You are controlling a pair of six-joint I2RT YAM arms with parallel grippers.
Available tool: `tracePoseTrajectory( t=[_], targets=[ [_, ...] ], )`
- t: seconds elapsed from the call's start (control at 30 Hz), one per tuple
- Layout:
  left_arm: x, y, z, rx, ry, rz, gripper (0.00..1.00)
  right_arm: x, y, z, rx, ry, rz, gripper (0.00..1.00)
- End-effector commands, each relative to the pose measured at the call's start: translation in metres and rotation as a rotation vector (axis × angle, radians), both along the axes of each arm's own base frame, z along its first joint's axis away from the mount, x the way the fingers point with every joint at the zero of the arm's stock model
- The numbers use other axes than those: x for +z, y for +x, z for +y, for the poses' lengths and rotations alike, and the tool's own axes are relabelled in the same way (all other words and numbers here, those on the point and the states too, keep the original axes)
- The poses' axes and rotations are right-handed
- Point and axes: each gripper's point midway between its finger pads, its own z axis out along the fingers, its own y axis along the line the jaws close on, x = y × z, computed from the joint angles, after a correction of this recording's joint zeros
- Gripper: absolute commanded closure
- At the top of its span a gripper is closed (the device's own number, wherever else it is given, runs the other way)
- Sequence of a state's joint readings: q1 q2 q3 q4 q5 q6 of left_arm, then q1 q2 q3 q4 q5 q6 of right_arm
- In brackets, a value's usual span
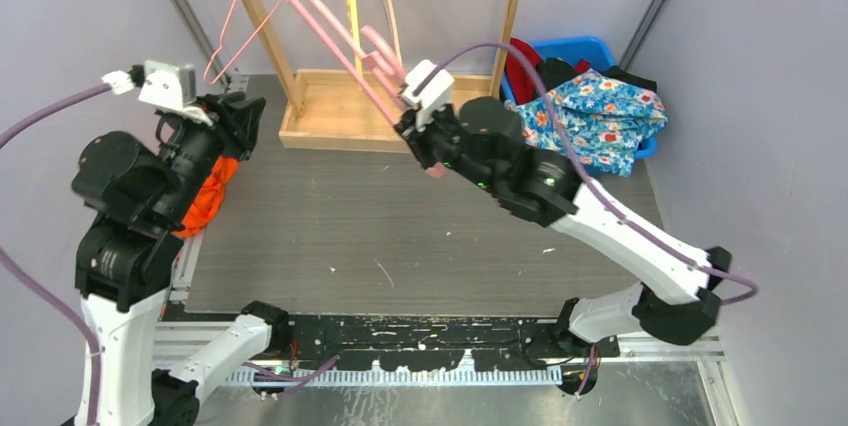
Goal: Remove the skirt from the hanger
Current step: Pick up the hanger at the center of the board, then place the hanger at the clothesline.
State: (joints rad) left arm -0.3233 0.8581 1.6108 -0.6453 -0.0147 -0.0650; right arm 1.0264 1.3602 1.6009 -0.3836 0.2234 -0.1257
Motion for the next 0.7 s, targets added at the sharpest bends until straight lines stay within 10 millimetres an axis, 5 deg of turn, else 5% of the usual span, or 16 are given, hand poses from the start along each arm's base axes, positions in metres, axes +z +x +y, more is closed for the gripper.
tracePoseTrajectory(
  t=[0.0,0.17,0.67],
  targets=[
    [-0.006,0.021,-0.008,-0.005,0.015,0.015,0.68,0.06,-0.013,-0.077,-0.167,0.039,-0.06,0.99],
    [-0.009,0.032,-0.017,-0.032,0.01,0.029,0.69,0.058,-0.005,-0.13,-0.369,-0.064,-0.091,0.99],
    [-0.025,0.037,-0.013,-0.005,0.024,0.065,0.69,-0.019,0.044,-0.169,-0.581,-0.193,0.12,0.99]
  ],
)
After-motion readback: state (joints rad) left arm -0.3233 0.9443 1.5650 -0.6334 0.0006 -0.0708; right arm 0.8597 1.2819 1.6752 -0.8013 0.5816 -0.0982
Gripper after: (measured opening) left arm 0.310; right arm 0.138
